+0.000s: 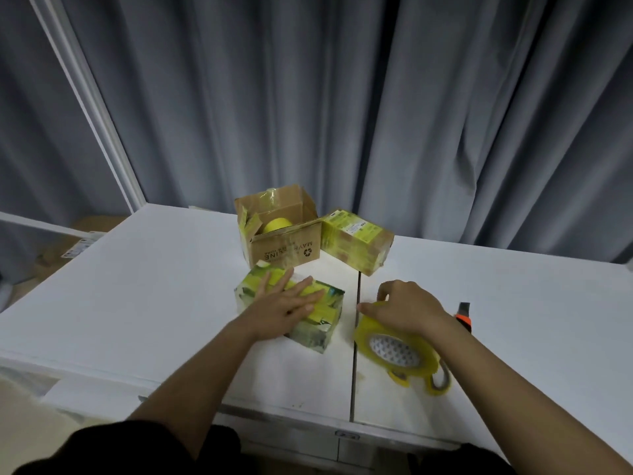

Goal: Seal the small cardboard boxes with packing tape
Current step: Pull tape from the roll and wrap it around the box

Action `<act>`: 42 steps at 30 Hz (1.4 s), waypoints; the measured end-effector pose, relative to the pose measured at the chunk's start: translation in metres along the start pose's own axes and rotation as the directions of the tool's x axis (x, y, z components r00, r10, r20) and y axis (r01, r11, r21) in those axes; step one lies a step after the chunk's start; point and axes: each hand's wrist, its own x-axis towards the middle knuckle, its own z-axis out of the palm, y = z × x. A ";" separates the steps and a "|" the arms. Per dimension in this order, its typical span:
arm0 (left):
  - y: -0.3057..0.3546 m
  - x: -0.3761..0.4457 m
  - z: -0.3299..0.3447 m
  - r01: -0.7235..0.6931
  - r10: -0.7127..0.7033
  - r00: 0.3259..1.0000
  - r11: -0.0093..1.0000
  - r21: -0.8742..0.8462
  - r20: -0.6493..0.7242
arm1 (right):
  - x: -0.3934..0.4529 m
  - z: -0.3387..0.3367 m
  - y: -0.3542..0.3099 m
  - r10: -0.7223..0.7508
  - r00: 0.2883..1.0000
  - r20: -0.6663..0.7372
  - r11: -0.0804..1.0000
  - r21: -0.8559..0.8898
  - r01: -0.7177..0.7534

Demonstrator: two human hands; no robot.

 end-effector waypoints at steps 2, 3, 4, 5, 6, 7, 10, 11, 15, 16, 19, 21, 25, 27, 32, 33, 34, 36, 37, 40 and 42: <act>-0.010 0.004 -0.007 -0.033 0.033 0.999 0.999 -0.034 0.008 | -0.009 0.005 -0.001 -0.020 0.999 0.043 0.990 0.140 0.014; -0.012 0.005 -0.010 -0.043 0.044 0.999 0.998 -0.035 0.019 | -0.012 0.008 -0.002 -0.025 0.999 0.048 0.980 0.198 0.016; -0.013 0.008 -0.012 -0.052 0.053 0.998 0.998 -0.028 0.033 | -0.015 0.012 -0.003 -0.026 0.999 0.043 0.971 0.238 0.015; -0.013 0.009 -0.014 -0.058 0.059 0.997 0.998 -0.015 0.048 | -0.018 0.016 -0.005 -0.021 0.999 0.034 0.967 0.254 0.011; -0.013 0.011 -0.015 -0.060 0.060 0.996 0.998 0.002 0.065 | -0.021 0.018 -0.007 -0.017 1.000 0.024 0.969 0.248 0.010; -0.012 0.013 -0.016 -0.052 0.050 0.995 0.998 0.018 0.085 | -0.023 0.020 -0.009 -0.018 1.000 0.020 0.971 0.239 0.013; -0.013 0.012 -0.021 0.003 -0.006 0.994 1.000 0.027 0.106 | -0.025 0.022 -0.015 -0.031 0.997 0.064 0.953 0.302 0.010; -0.013 0.010 -0.022 0.018 -0.020 0.996 1.000 0.016 0.093 | -0.026 0.022 -0.016 -0.034 0.995 0.089 0.938 0.346 0.001; -0.020 0.005 -0.028 0.061 -0.060 0.995 0.998 -0.011 0.074 | -0.032 0.028 -0.022 -0.107 0.975 0.197 0.821 0.571 -0.026; -0.020 0.005 -0.029 0.071 -0.070 0.994 0.997 -0.006 0.080 | -0.034 0.030 -0.024 -0.118 0.971 0.206 0.784 0.619 -0.036; -0.009 0.007 -0.024 0.092 -0.099 0.993 0.991 0.098 0.070 | -0.037 0.032 -0.026 -0.109 0.969 0.222 0.737 0.673 -0.071; 0.005 0.001 -0.016 0.131 -0.136 0.990 0.986 0.101 0.043 | -0.038 0.031 -0.025 -0.094 0.965 0.246 0.732 0.674 -0.100; 0.032 -0.028 -0.001 0.103 -0.174 0.923 0.971 -0.215 -0.344 | -0.043 0.025 -0.018 -0.064 0.962 0.265 0.711 0.689 -0.142; 0.045 -0.043 0.005 0.070 -0.186 0.876 0.962 -0.264 -0.444 | -0.047 0.022 -0.016 -0.069 0.965 0.252 0.719 0.683 -0.127; 0.081 -0.063 0.008 0.091 -0.258 0.903 0.897 -0.432 -0.344 | -0.060 0.024 -0.006 -0.094 0.972 0.214 0.665 0.740 -0.099; 0.087 -0.066 0.009 0.116 -0.297 0.893 0.879 -0.463 -0.339 | -0.064 0.026 -0.004 -0.091 0.973 0.210 0.644 0.758 -0.103; 0.091 -0.068 0.010 0.154 -0.345 0.872 0.867 -0.475 -0.346 | -0.068 0.027 0.000 -0.088 0.974 0.208 0.622 0.775 -0.110; 0.096 -0.068 0.014 0.273 -0.493 0.800 0.806 -0.525 -0.342 | -0.075 0.028 0.004 -0.088 0.974 0.211 0.593 0.796 -0.119; 0.096 -0.066 0.013 0.348 -0.608 0.739 0.714 -0.608 -0.291 | -0.078 0.028 0.005 -0.092 0.974 0.208 0.591 0.799 -0.115; 0.090 -0.056 0.009 0.440 -0.768 0.640 0.335 -0.833 0.029 | -0.082 0.028 0.003 -0.087 0.982 0.165 0.581 0.810 -0.085; 0.084 -0.050 0.010 0.445 -0.722 0.674 0.224 -0.867 0.160 | -0.084 0.030 0.001 -0.079 0.989 0.122 0.565 0.823 -0.056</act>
